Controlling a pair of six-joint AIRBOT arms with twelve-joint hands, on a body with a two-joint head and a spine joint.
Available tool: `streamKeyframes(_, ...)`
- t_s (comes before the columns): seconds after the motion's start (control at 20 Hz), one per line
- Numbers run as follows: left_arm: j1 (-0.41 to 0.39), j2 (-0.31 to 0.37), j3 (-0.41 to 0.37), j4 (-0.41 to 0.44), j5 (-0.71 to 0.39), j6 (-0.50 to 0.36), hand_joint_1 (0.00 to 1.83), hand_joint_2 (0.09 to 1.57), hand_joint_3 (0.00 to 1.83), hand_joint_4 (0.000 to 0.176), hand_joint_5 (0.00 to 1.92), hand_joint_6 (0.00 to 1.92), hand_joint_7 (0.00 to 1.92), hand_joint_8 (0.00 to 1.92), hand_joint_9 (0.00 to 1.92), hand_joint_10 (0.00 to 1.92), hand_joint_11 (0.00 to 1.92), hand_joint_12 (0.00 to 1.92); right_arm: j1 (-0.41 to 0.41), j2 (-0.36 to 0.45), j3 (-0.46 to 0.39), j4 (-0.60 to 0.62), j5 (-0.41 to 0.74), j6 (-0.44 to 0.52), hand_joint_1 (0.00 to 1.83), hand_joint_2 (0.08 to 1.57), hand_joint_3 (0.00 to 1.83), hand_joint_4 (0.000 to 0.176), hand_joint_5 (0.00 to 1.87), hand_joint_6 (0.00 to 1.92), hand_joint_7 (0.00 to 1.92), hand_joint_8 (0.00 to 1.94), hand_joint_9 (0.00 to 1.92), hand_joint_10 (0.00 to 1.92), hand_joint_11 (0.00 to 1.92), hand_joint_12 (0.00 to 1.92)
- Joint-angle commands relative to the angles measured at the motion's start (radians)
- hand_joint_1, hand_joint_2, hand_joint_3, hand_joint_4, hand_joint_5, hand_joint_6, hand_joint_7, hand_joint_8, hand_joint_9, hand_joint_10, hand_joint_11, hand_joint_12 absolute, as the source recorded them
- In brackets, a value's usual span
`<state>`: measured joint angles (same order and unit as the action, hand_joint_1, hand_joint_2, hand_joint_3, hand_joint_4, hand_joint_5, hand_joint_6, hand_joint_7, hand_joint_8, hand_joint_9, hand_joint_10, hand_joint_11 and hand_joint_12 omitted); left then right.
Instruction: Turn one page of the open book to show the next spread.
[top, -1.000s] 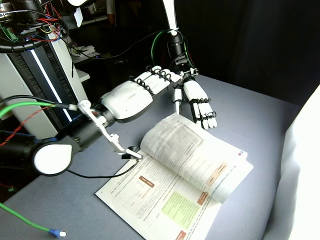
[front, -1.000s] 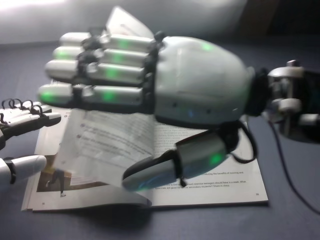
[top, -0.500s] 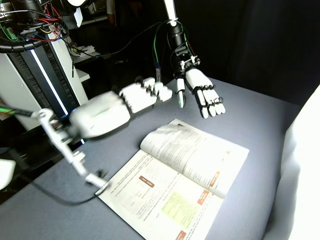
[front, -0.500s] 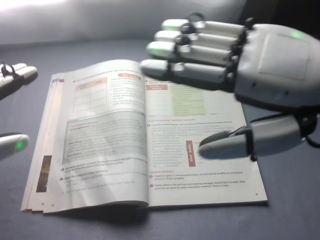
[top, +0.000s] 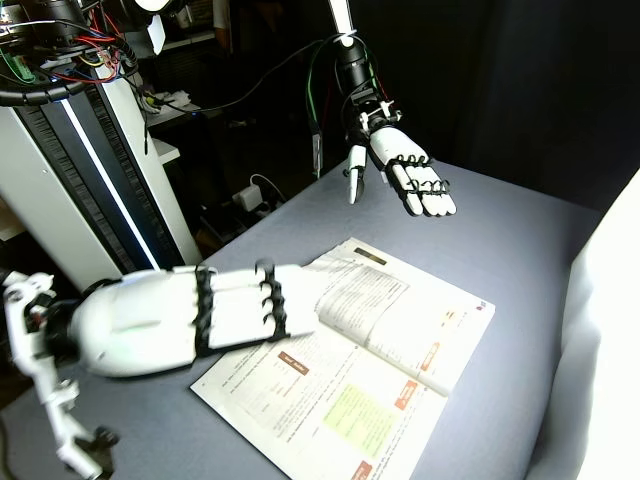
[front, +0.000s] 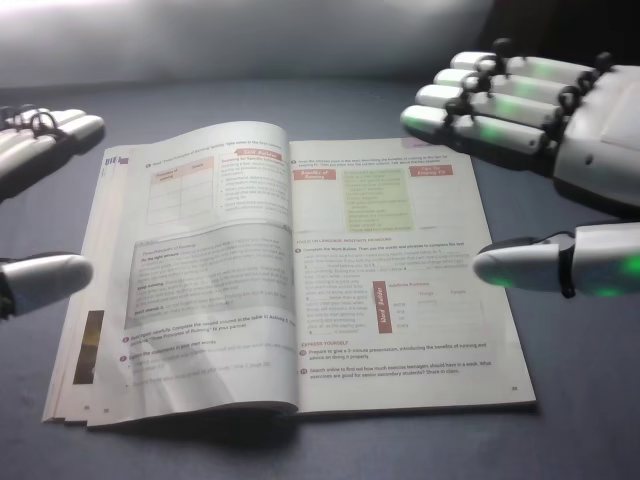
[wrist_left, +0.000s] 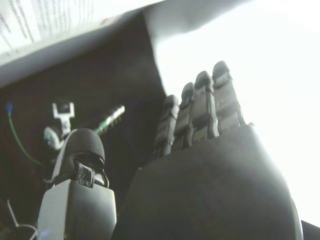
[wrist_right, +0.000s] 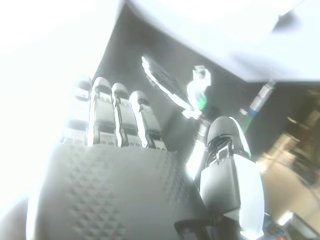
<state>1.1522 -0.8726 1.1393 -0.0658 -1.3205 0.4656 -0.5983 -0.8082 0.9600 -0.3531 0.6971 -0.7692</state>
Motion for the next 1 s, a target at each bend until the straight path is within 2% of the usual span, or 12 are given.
streamKeyframes(0.0,-0.021,-0.006,0.008,-0.015,-0.109,-0.010,0.19,1.28,0.00,0.000,0.00,0.00,0.00,0.00,0.00,0.00,0.00,0.00,0.000,0.008,-0.010,0.042,0.114,-0.020,0.00,1.21,0.02,0.000,0.00,0.00,0.00,0.00,0.00,0.00,0.00,0.00)
streamKeyframes(0.15,-0.057,-0.026,0.022,0.008,-0.097,-0.020,0.13,1.27,0.00,0.000,0.00,0.00,0.00,0.00,0.00,0.00,0.00,0.00,-0.032,0.023,-0.022,0.129,0.117,-0.091,0.00,1.22,0.02,0.000,0.00,0.00,0.00,0.00,0.00,0.00,0.00,0.00)
streamKeyframes(0.25,-0.075,-0.042,0.032,0.011,-0.099,-0.026,0.15,1.25,0.00,0.018,0.00,0.00,0.00,0.00,0.00,0.00,0.00,0.00,-0.047,0.028,-0.025,0.166,0.126,-0.112,0.00,1.20,0.01,0.000,0.00,0.00,0.00,0.00,0.00,0.00,0.00,0.00)
streamKeyframes(0.35,-0.092,-0.052,0.039,0.019,-0.095,-0.030,0.15,1.24,0.00,0.024,0.00,0.00,0.00,0.00,0.00,0.00,0.00,0.00,-0.056,0.033,-0.026,0.188,0.134,-0.124,0.00,1.20,0.01,0.000,0.00,0.00,0.00,0.00,0.00,0.00,0.00,0.00)
streamKeyframes(0.5,-0.100,-0.056,0.042,0.020,-0.100,-0.031,0.15,1.22,0.00,0.044,0.00,0.00,0.00,0.00,0.00,0.00,0.00,0.00,-0.061,0.038,-0.032,0.210,0.146,-0.146,0.00,1.22,0.02,0.000,0.00,0.00,0.00,0.00,0.00,0.00,0.00,0.00)
streamKeyframes(0.55,-0.101,-0.057,0.042,0.018,-0.102,-0.031,0.14,1.22,0.00,0.055,0.00,0.00,0.00,0.00,0.00,0.00,0.00,0.00,-0.062,0.041,-0.034,0.215,0.150,-0.152,0.00,1.23,0.02,0.000,0.00,0.00,0.00,0.00,0.00,0.00,0.00,0.00)
streamKeyframes(0.6,-0.101,-0.060,0.042,0.011,-0.110,-0.031,0.15,1.21,0.00,0.090,0.00,0.00,0.00,0.00,0.00,0.00,0.00,0.00,-0.064,0.044,-0.036,0.227,0.152,-0.163,0.00,1.24,0.03,0.000,0.00,0.00,0.00,0.00,0.00,0.00,0.00,0.00)
streamKeyframes(0.65,-0.101,-0.066,0.044,0.005,-0.119,-0.031,0.20,1.21,0.00,0.060,0.00,0.00,0.00,0.00,0.00,0.00,0.00,0.00,-0.065,0.044,-0.036,0.235,0.159,-0.169,0.00,1.25,0.03,0.000,0.00,0.00,0.00,0.00,0.00,0.00,0.01,0.01)
streamKeyframes(0.7,-0.101,-0.070,0.045,0.001,-0.124,-0.031,0.20,1.22,0.00,0.060,0.00,0.00,0.00,0.00,0.00,0.00,0.00,0.00,-0.065,0.044,-0.036,0.242,0.171,-0.171,0.01,1.26,0.03,0.000,0.00,0.00,0.00,0.00,0.00,0.00,0.01,0.00)
streamKeyframes(0.75,-0.100,-0.073,0.044,-0.001,-0.128,-0.031,0.23,1.22,0.00,0.022,0.00,0.00,0.00,0.00,0.00,0.00,0.00,0.00,-0.067,0.044,-0.038,0.250,0.187,-0.175,0.03,1.26,0.03,0.000,0.00,0.00,0.00,0.00,0.00,0.00,0.00,0.00)
streamKeyframes(0.8,-0.100,-0.073,0.043,-0.001,-0.129,-0.031,0.20,1.23,0.00,0.002,0.00,0.00,0.00,0.00,0.00,0.00,0.00,0.00,-0.069,0.045,-0.040,0.257,0.198,-0.179,0.04,1.26,0.03,0.000,0.00,0.00,0.00,0.00,0.00,0.00,0.00,0.00)
streamKeyframes(0.95,-0.100,-0.075,0.042,-0.009,-0.160,-0.030,0.23,1.26,0.01,0.000,0.00,0.00,0.00,0.00,0.00,0.00,0.00,0.00,-0.093,0.055,-0.043,0.301,0.277,-0.190,0.05,1.29,0.03,0.000,0.00,0.00,0.00,0.00,0.00,0.00,0.01,0.00)
